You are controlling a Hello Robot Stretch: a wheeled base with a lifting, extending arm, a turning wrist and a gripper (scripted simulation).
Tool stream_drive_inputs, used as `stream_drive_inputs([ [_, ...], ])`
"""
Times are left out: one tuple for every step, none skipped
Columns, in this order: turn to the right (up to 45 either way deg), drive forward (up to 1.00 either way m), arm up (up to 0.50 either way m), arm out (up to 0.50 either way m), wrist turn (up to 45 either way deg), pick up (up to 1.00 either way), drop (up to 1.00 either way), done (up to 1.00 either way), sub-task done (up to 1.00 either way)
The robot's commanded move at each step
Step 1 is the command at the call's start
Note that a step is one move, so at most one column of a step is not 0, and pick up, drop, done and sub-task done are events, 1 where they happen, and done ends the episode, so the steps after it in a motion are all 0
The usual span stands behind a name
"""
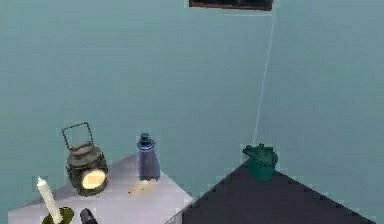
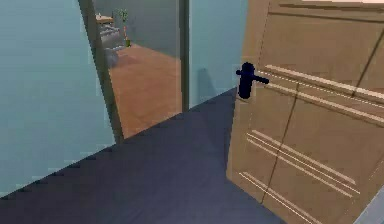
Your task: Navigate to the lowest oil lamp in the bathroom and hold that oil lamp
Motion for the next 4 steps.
stream_drive_inputs([
  [-45.0, 0.00, 0.00, 0.00, 0.0, 0.00, 0.00, 0.00, 0.00],
  [-45.0, 0.00, 0.00, 0.00, 0.0, 0.00, 0.00, 0.00, 0.00],
  [-15.0, 0.00, 0.00, 0.00, 0.0, 0.00, 0.00, 0.00, 0.00],
  [0.0, 0.00, 0.50, 0.00, 0.0, 0.00, 0.00, 0.00, 0.00],
])
